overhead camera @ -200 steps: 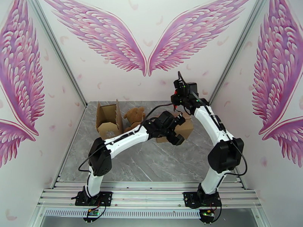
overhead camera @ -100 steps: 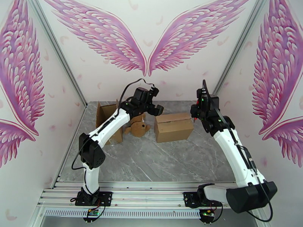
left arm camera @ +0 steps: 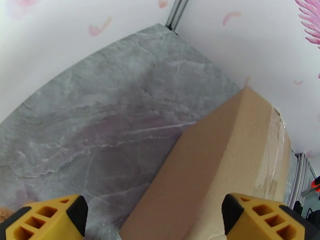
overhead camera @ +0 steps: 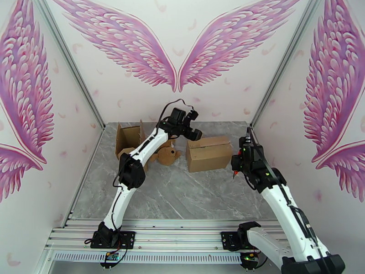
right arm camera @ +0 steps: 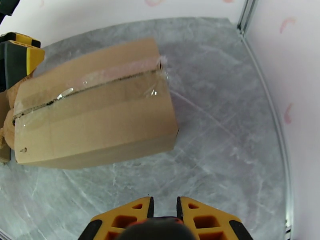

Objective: Unpack the express box

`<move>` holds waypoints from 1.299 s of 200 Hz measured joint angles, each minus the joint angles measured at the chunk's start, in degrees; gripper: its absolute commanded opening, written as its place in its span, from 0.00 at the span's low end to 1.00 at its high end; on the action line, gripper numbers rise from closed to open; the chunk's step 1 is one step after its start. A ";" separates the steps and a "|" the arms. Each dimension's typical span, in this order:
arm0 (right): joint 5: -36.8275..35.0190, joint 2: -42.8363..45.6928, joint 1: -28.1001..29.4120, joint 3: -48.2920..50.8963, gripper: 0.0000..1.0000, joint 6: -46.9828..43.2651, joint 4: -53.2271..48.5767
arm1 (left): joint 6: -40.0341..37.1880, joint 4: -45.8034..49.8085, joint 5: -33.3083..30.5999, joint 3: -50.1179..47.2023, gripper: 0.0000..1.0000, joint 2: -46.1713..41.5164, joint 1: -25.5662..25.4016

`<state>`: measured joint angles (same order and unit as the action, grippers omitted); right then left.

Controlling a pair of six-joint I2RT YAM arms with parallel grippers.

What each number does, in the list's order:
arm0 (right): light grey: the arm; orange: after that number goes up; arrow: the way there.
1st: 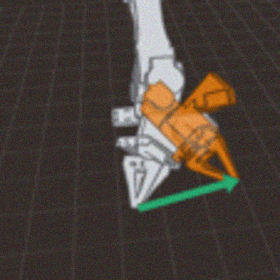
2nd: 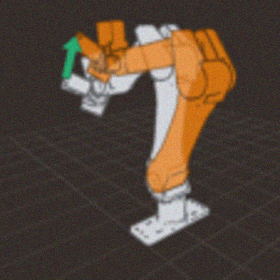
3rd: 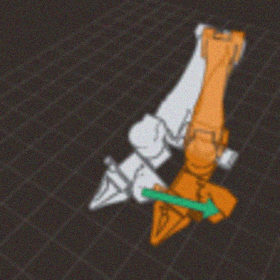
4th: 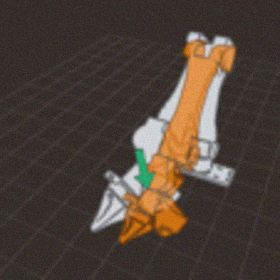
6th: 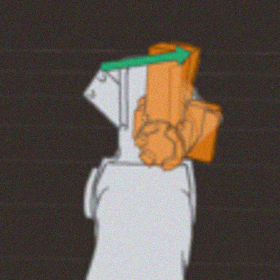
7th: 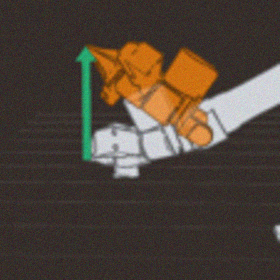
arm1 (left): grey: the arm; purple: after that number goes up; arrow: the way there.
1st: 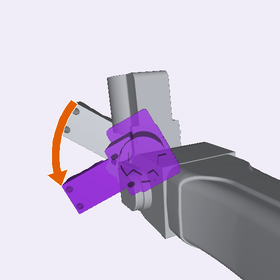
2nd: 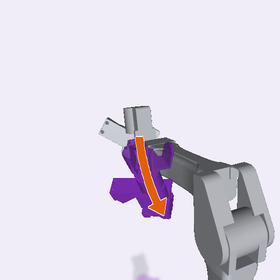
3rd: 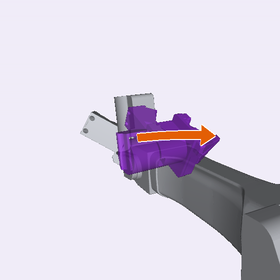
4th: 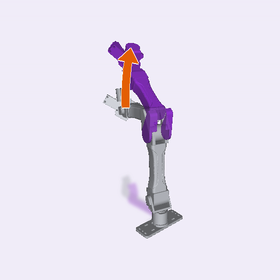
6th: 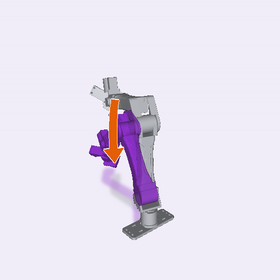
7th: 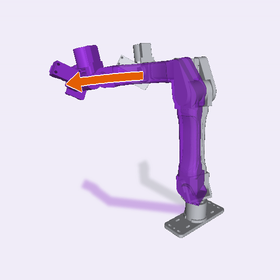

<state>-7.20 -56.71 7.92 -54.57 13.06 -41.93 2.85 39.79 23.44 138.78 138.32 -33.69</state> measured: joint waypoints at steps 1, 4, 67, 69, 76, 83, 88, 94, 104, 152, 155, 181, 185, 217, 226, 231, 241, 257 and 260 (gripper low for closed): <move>0.04 -0.02 0.00 0.13 0.00 0.09 0.09 | 0.04 0.04 0.20 -0.07 0.92 0.00 -0.02; 0.20 -0.11 0.00 0.63 0.00 0.42 0.33 | -0.02 0.22 0.66 -0.17 0.92 0.00 -0.04; 0.70 -6.88 0.00 3.65 0.00 4.83 10.82 | 1.49 -4.50 8.76 -13.46 0.89 -4.52 -0.11; 0.68 -7.06 0.00 3.65 0.00 4.90 10.99 | 1.46 -4.68 8.87 -14.05 0.89 -4.85 -0.11; 0.44 -7.93 0.00 3.65 0.00 5.11 11.85 | 1.62 -5.27 9.51 -16.76 0.89 -6.62 -0.22; 0.20 -8.66 0.00 3.65 0.00 5.22 12.68 | 1.68 -5.60 10.12 -18.91 0.89 -8.04 -0.35; -0.02 -9.18 0.00 3.58 0.00 5.20 13.29 | 1.73 -5.81 10.45 -20.28 0.89 -8.94 -0.44; -0.35 -9.86 0.00 3.48 0.00 5.20 13.88 | 1.75 -5.95 10.86 -21.84 0.89 -9.90 -0.55; -0.92 -11.08 0.00 2.95 0.00 5.18 14.67 | 1.86 -6.27 11.67 -24.15 0.89 -11.23 -0.74; -1.09 -19.91 0.00 -4.02 0.00 4.70 18.91 | 1.86 -7.15 14.23 -33.33 0.89 -16.92 -2.82; -0.87 -20.50 0.00 -4.50 0.00 4.72 19.15 | 1.81 -7.15 14.34 -33.92 0.89 -17.33 -3.10; 1.44 -24.52 0.00 -8.68 0.00 4.81 21.24 | 1.49 -6.82 14.95 -37.22 0.89 -19.74 -6.21; 1.84 -25.00 0.00 -9.35 0.00 4.74 21.42 | 1.49 -6.54 14.86 -37.40 0.89 -19.96 -6.64; 3.19 -28.94 0.09 -14.29 0.02 4.04 21.86 | 1.03 -3.13 13.31 -37.88 0.88 -21.14 -8.48; 3.82 -29.53 0.13 -14.99 0.02 3.76 21.84 | 1.01 -2.60 12.92 -38.10 0.88 -21.38 -8.70; 4.22 -29.73 0.17 -15.21 0.03 3.61 21.84 | 0.96 -2.36 12.72 -38.21 0.89 -21.59 -8.79; 4.94 -29.86 0.17 -15.34 0.04 3.43 21.94 | 0.85 -2.08 12.52 -38.51 0.89 -22.01 -8.87; 6.91 -30.12 0.17 -15.89 0.04 3.41 21.97 | 0.35 -2.03 11.78 -40.19 0.89 -23.61 -9.16; 7.23 -30.25 0.17 -16.09 0.04 3.41 21.94 | 0.28 -1.92 11.58 -40.54 0.89 -23.96 -9.22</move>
<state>0.03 -86.96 8.10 -70.65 16.47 -19.99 3.14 37.87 35.03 98.24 114.37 -42.92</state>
